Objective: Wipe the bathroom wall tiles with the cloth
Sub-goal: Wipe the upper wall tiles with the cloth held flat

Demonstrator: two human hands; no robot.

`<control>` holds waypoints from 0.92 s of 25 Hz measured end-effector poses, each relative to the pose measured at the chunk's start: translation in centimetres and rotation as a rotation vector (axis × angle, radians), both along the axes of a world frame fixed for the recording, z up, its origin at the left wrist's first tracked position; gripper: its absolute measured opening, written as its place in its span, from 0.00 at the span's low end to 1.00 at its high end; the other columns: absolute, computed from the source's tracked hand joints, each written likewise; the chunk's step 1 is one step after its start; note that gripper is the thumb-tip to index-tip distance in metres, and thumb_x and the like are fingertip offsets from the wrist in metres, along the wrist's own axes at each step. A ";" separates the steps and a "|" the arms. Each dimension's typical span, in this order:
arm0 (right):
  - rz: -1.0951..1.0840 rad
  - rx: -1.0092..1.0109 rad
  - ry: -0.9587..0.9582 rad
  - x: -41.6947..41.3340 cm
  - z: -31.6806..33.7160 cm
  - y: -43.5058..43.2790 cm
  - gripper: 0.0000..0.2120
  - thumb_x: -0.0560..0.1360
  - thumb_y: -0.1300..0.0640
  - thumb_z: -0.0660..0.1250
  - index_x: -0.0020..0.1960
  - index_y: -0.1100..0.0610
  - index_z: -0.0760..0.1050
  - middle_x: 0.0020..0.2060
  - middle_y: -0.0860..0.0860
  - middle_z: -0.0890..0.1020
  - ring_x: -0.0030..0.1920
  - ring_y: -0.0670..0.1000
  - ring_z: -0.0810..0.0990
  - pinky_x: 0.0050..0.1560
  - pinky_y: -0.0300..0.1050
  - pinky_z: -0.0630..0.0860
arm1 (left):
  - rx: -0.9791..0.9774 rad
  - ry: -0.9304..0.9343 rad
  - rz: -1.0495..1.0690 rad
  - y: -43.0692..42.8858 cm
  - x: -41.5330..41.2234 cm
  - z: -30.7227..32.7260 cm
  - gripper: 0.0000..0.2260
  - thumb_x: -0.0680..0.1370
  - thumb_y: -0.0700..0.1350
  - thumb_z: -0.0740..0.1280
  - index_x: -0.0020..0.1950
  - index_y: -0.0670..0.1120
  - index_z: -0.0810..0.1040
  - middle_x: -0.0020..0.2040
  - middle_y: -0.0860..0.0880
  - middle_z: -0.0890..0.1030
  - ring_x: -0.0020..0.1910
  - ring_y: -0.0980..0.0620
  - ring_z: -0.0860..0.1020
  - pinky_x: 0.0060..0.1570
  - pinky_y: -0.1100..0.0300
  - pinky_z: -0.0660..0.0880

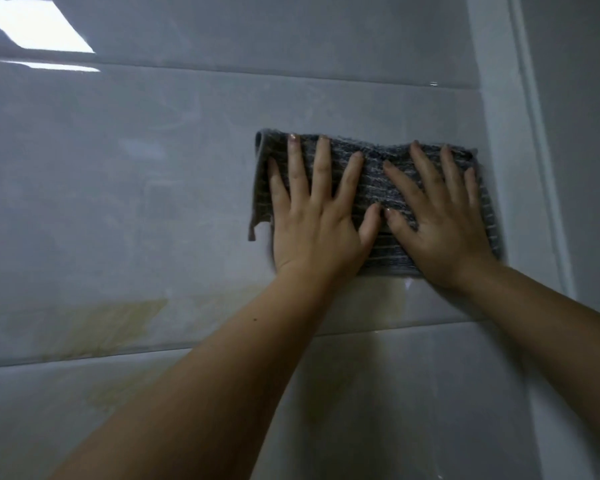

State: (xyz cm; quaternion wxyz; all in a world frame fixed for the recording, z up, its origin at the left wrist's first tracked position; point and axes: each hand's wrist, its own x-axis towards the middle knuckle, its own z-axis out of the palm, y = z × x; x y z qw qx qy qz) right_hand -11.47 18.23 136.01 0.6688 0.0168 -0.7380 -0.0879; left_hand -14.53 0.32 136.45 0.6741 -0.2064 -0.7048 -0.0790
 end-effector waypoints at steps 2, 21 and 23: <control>0.004 -0.029 -0.005 0.3 -0.7 1.5 0.28 0.78 0.37 0.46 0.77 0.40 0.52 0.79 0.49 0.50 0.78 0.58 0.45 0.75 0.66 0.43 | -0.028 -0.007 -0.010 1.6 0.2 -0.2 0.31 0.80 0.65 0.48 0.81 0.55 0.50 0.82 0.44 0.46 0.79 0.38 0.40 0.73 0.40 0.35; 0.038 0.003 -0.030 -2.3 -7.2 -18.9 0.29 0.77 0.38 0.51 0.77 0.45 0.57 0.78 0.54 0.54 0.77 0.63 0.47 0.73 0.70 0.46 | 0.001 0.061 0.053 -18.8 -2.5 -7.8 0.29 0.79 0.64 0.57 0.78 0.55 0.62 0.80 0.45 0.59 0.79 0.39 0.53 0.75 0.39 0.50; 0.052 0.017 -0.025 -3.0 -7.0 -22.8 0.30 0.77 0.38 0.52 0.77 0.45 0.58 0.78 0.55 0.55 0.77 0.64 0.48 0.72 0.71 0.47 | 0.016 0.042 0.078 -22.7 -3.1 -7.9 0.29 0.79 0.64 0.56 0.79 0.55 0.62 0.80 0.45 0.58 0.79 0.40 0.52 0.75 0.40 0.49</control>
